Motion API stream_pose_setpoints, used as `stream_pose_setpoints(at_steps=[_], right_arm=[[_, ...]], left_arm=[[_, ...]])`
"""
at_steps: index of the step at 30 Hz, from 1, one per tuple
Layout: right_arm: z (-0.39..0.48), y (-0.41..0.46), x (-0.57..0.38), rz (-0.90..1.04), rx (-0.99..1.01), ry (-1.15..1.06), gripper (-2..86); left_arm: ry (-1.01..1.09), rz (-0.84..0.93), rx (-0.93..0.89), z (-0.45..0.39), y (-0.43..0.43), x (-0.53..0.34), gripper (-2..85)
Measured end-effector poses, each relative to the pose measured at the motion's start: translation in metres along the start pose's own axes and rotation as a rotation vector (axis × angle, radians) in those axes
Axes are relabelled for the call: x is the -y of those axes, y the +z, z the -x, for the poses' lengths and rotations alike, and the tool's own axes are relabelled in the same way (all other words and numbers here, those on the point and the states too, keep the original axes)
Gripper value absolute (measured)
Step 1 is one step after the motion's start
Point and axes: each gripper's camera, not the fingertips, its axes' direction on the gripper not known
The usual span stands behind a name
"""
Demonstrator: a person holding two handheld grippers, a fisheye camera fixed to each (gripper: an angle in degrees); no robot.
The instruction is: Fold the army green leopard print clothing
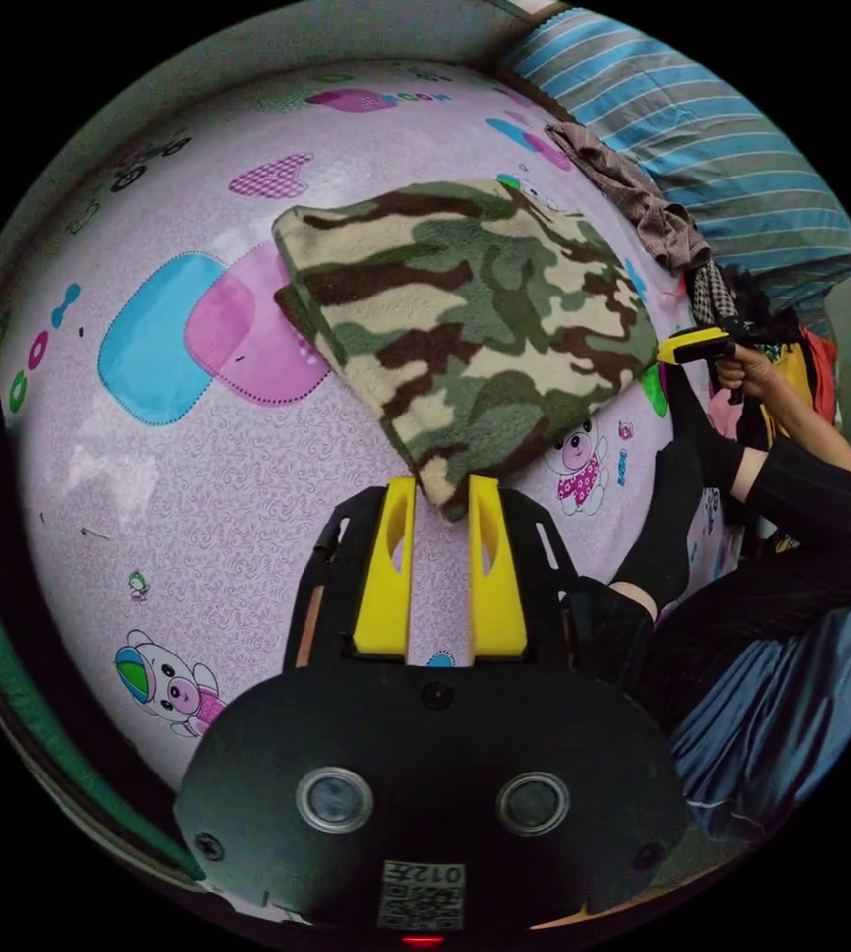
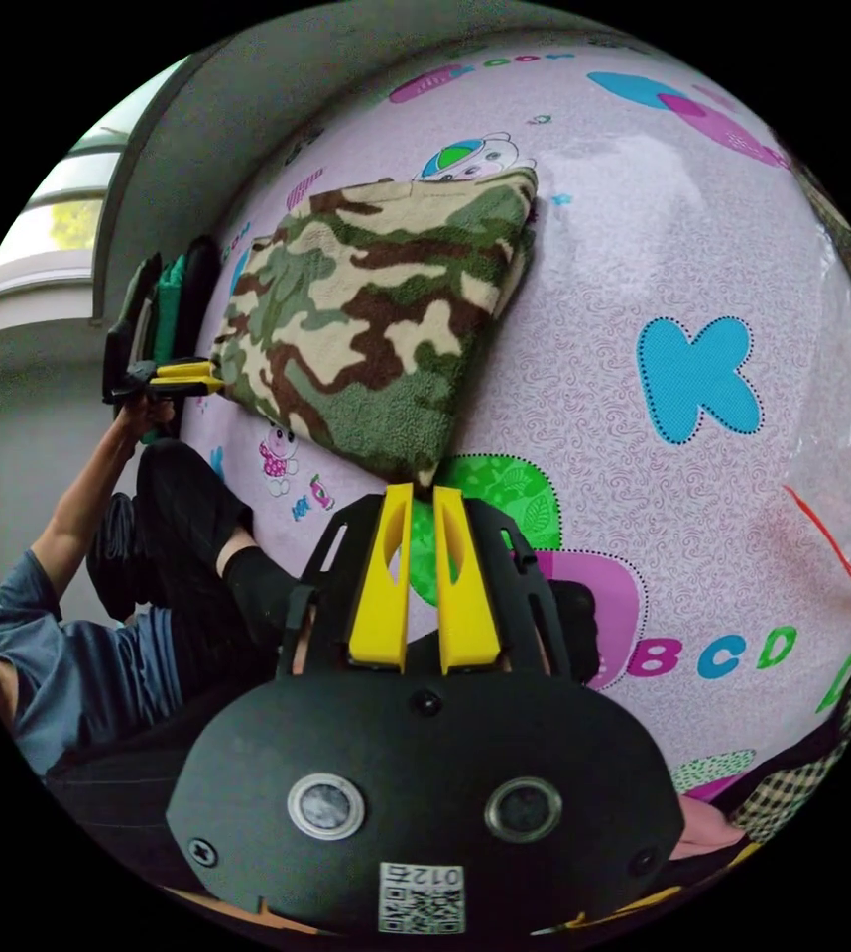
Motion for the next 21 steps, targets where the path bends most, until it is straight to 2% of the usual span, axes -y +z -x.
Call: stream_pose_setpoints(at_steps=[4, 11, 14, 17, 21], right_arm=[[-0.005, 0.000, 0.009, 0.044, 0.031, 0.030, -0.6], [-0.010, 0.006, 0.016, 0.293, 0.080, 0.009, -0.7], [-0.010, 0.005, 0.018, 0.318, -0.038, 0.012, 0.4], [-0.021, -0.017, 0.023, 0.193, -0.047, 0.063, 2.2], [-0.041, -0.045, 0.033, -0.045, 0.045, 0.174, 3.9]], left_arm=[[0.009, 0.078, -0.022, -0.002, 0.003, 0.013, 6.1], [0.021, 0.293, -0.171, -0.008, 0.012, 0.018, 5.4], [-0.002, 0.318, -0.100, -0.006, 0.011, 0.013, 5.4], [-0.096, 0.230, -0.098, 0.014, -0.010, 0.006, 5.3], [-0.290, -0.003, -0.078, 0.054, -0.046, 0.004, 5.9]])
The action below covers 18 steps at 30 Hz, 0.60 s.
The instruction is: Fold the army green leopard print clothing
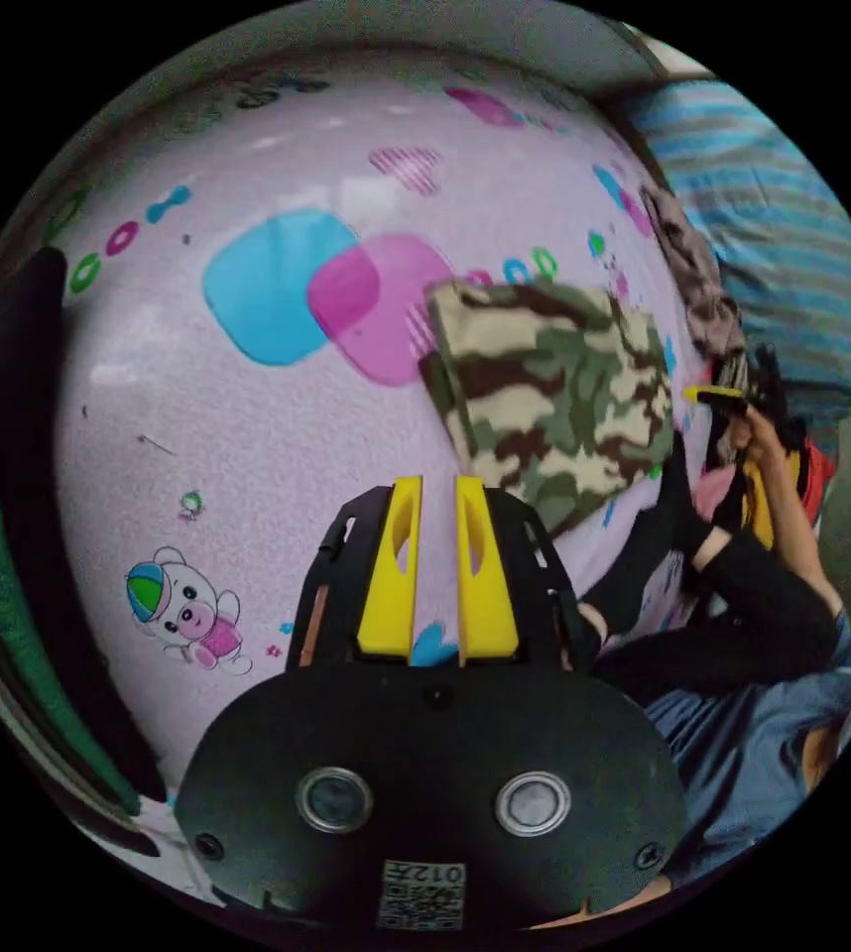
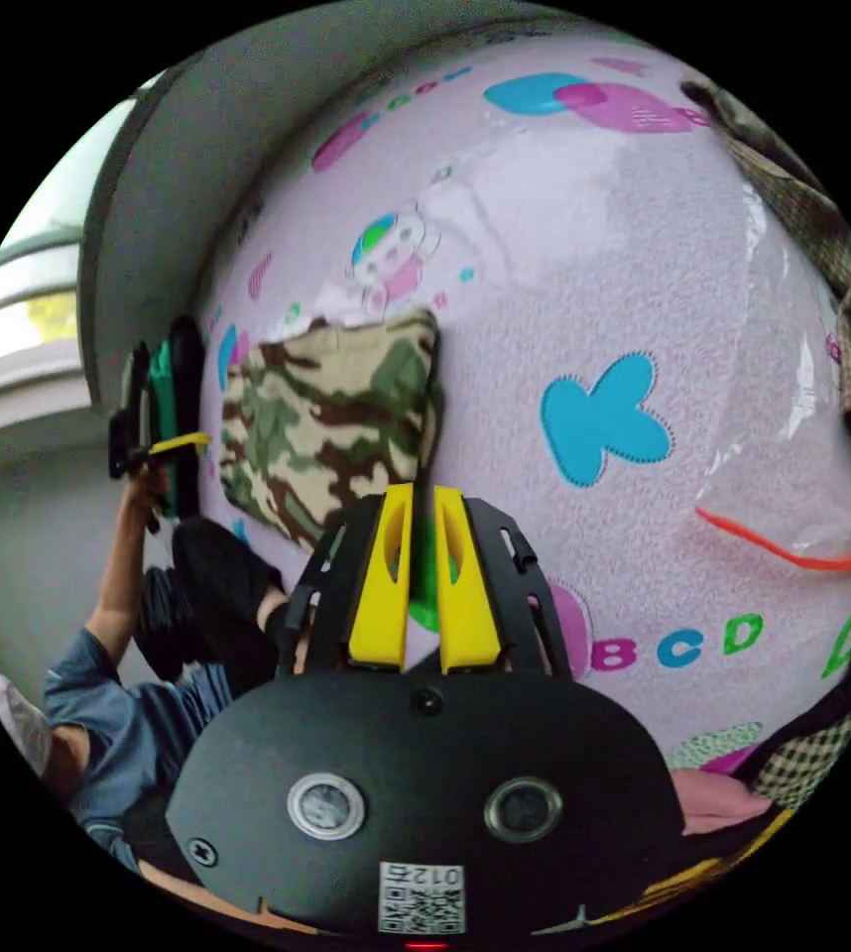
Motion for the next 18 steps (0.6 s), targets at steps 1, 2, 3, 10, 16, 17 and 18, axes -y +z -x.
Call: stream_pose_setpoints(at_steps=[1, 2, 3, 10, 16, 17, 18], right_arm=[[-0.004, -0.004, 0.005, -0.049, 0.027, 0.026, 4.4], [-0.008, -0.007, 0.011, -0.093, 0.038, 0.046, 4.7], [-0.009, -0.007, 0.013, -0.110, 0.041, 0.054, 4.9], [-0.021, -0.002, 0.037, -0.145, 0.088, 0.111, 6.5], [-0.019, 0.005, 0.047, -0.136, 0.103, 0.110, 6.8], [-0.018, 0.006, 0.048, -0.130, 0.091, 0.114, 6.8], [-0.018, 0.007, 0.049, -0.129, 0.086, 0.116, 6.8]], left_arm=[[-0.037, -0.056, -0.044, 0.006, -0.005, 0.006, 6.4], [-0.056, -0.082, -0.062, 0.008, -0.007, 0.010, 6.6], [-0.083, -0.122, -0.091, 0.011, -0.008, 0.018, 7.2], [-0.148, -0.140, -0.136, 0.013, 0.005, 0.054, 9.1], [-0.155, -0.103, -0.105, 0.012, 0.014, 0.062, 8.7], [-0.160, -0.093, -0.093, 0.013, 0.016, 0.061, 8.4], [-0.169, -0.087, -0.085, 0.014, 0.017, 0.060, 8.0]])
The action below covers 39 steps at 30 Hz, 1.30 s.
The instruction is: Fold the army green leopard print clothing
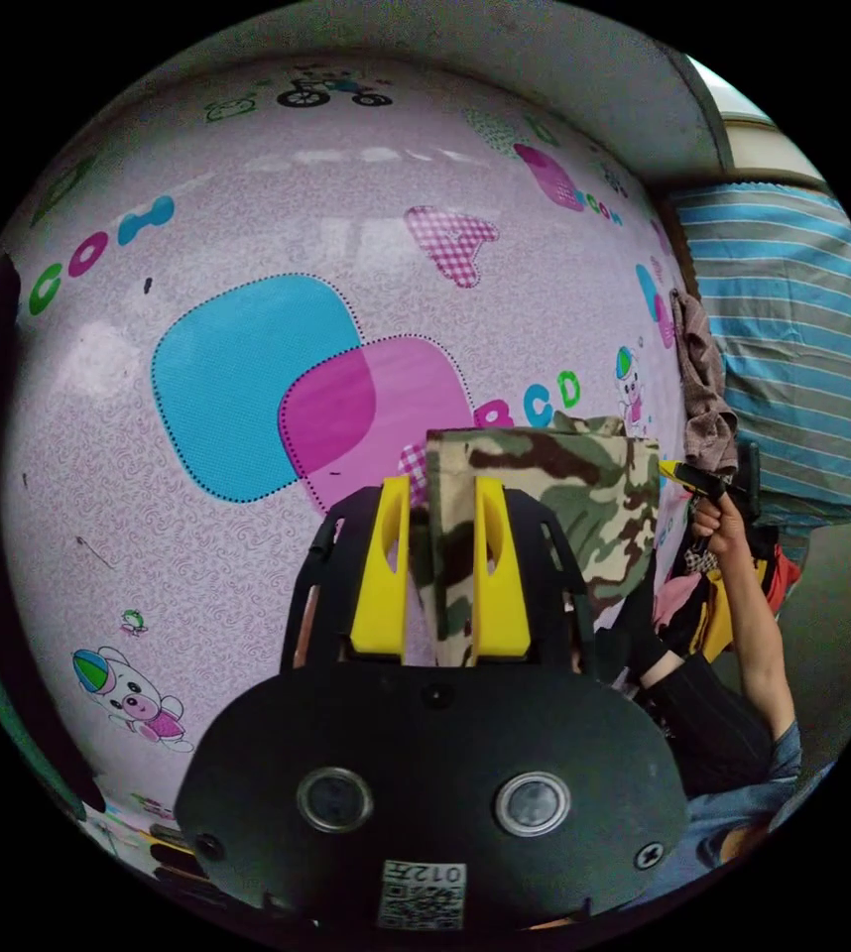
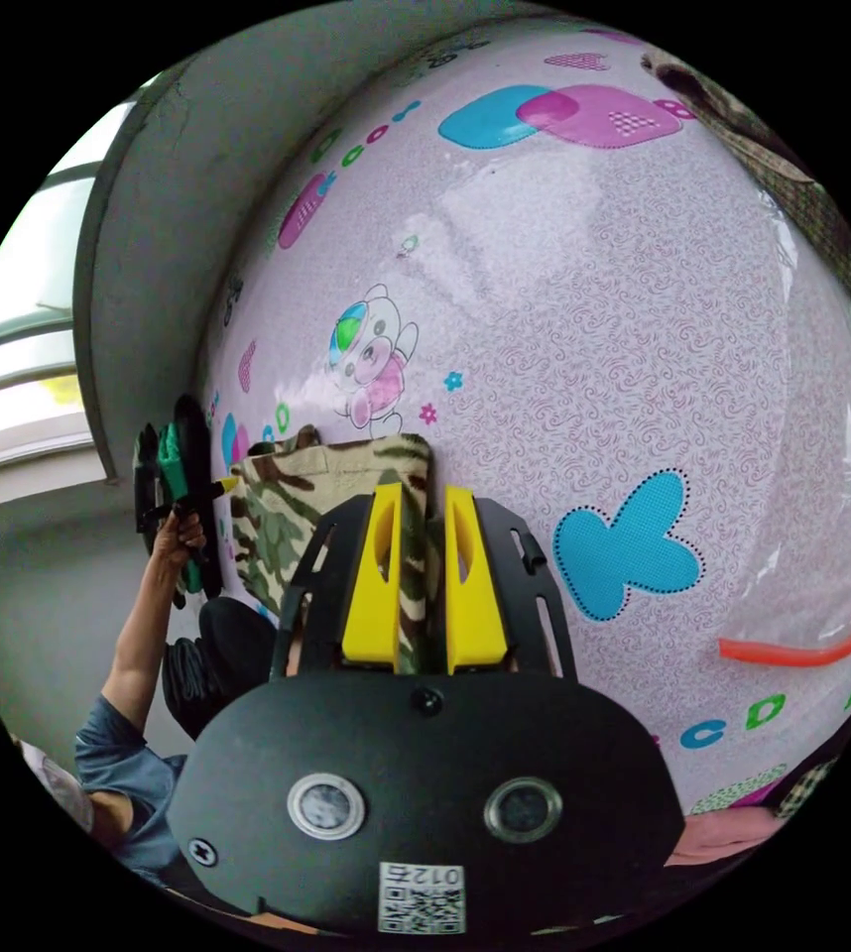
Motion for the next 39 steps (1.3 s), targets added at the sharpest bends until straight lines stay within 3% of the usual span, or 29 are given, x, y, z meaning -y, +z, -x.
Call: stream_pose_setpoints(at_steps=[10, 17, 23, 30, 35, 37, 39], right_arm=[[0.025, -0.002, -0.005, -0.033, -0.048, -0.062, -0.3], [0.064, -0.042, -0.020, -0.104, 0.012, -0.149, -0.8], [0.064, -0.005, -0.001, -0.050, -0.102, -0.083, -0.8], [0.075, 0.009, -0.002, -0.063, -0.169, -0.100, -0.8], [0.096, -0.009, -0.020, -0.225, -0.283, -0.112, -0.8], [0.117, -0.009, -0.025, -0.249, -0.240, -0.198, -0.9], [0.141, 0.005, -0.024, -0.204, -0.191, -0.264, -0.9]], left_arm=[[0.049, -0.035, 0.004, -0.010, -0.010, -0.016, 2.6], [0.172, -0.112, -0.019, -0.030, -0.069, -0.046, 1.1], [0.036, -0.096, -0.060, -0.003, -0.038, -0.039, 0.9], [0.015, -0.107, -0.008, -0.013, -0.022, -0.044, 1.3], [-0.039, -0.292, 0.188, -0.030, -0.057, -0.065, 1.0], [0.064, -0.374, 0.180, -0.065, -0.071, -0.074, 0.8], [0.161, -0.342, 0.142, -0.100, -0.061, -0.070, 0.7]])
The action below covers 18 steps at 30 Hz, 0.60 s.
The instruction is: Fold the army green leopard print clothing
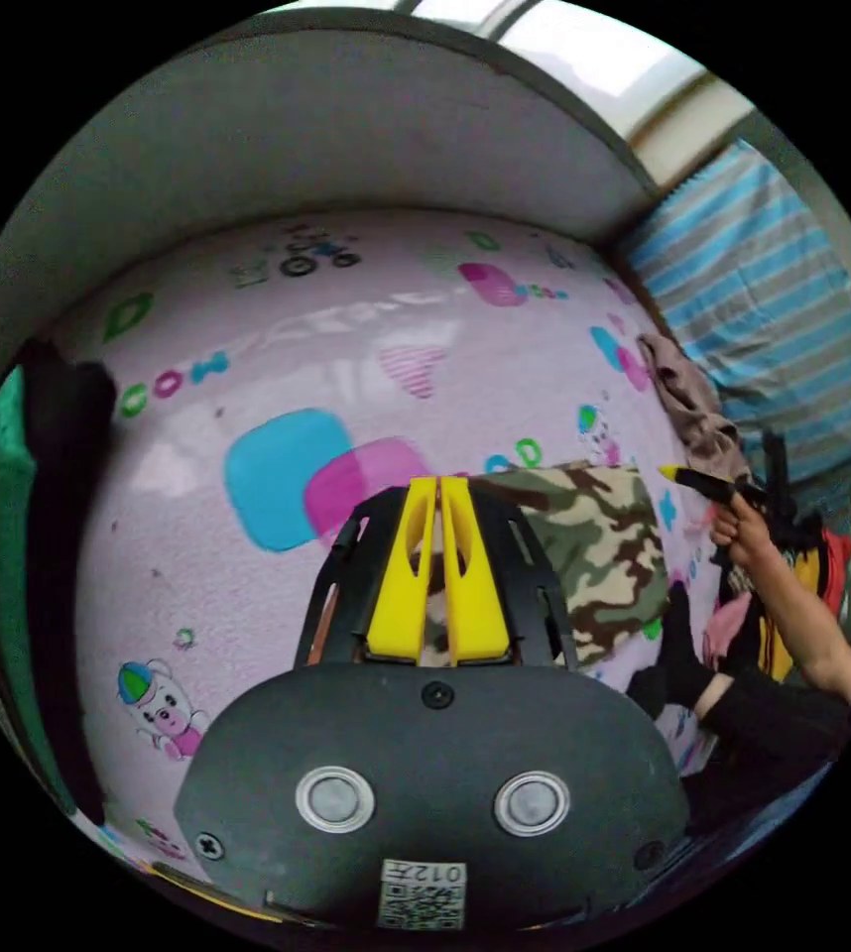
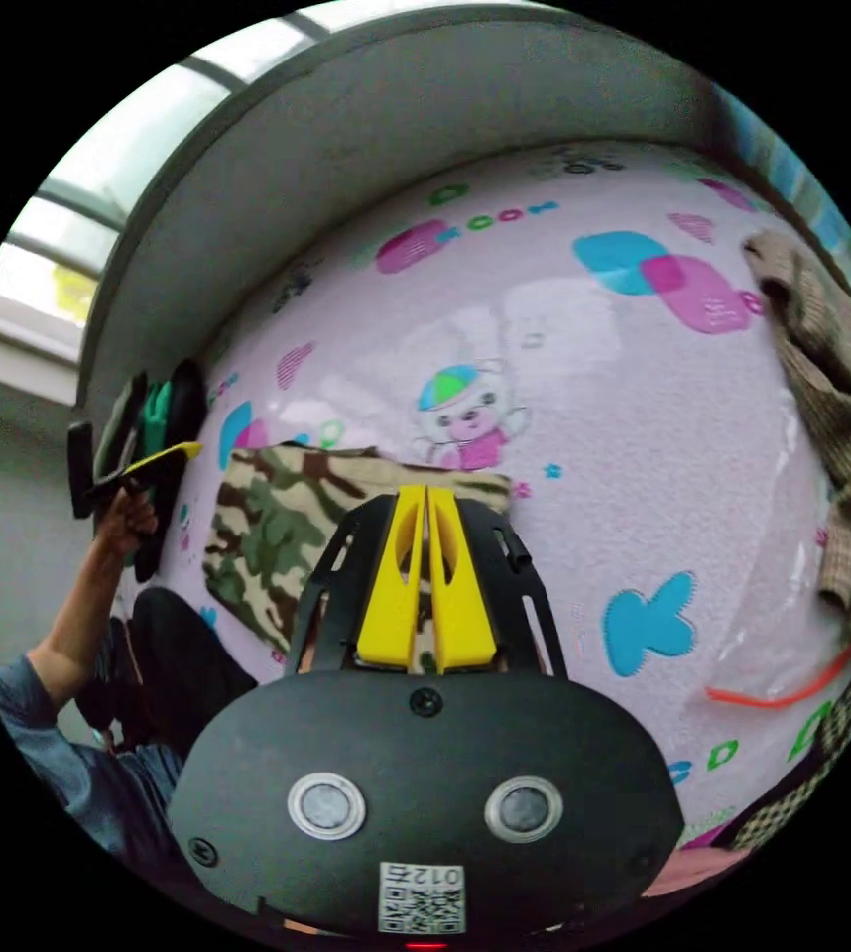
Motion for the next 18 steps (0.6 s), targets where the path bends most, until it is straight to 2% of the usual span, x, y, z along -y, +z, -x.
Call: stream_pose_setpoints(at_steps=[4, 8, 12, 14, 18], right_arm=[[0.073, 0.042, 0.016, 0.145, 0.037, -0.198, -1.0], [0.116, 0.076, 0.029, 0.243, -0.024, -0.322, -1.0], [0.115, 0.097, 0.043, 0.276, -0.056, -0.257, -1.0], [0.108, 0.106, 0.048, 0.293, -0.013, -0.167, -1.0], [0.109, 0.109, 0.055, 0.319, 0.005, -0.141, -1.0]], left_arm=[[0.250, 0.173, 0.008, -0.096, 0.050, 0.016, 0.4], [0.300, 0.246, 0.021, -0.137, 0.087, 0.026, 0.2], [0.253, 0.304, 0.084, -0.142, 0.115, 0.035, 0.0], [0.211, 0.307, 0.054, -0.140, 0.120, 0.037, 0.0], [0.209, 0.310, 0.038, -0.145, 0.122, 0.041, -0.1]])
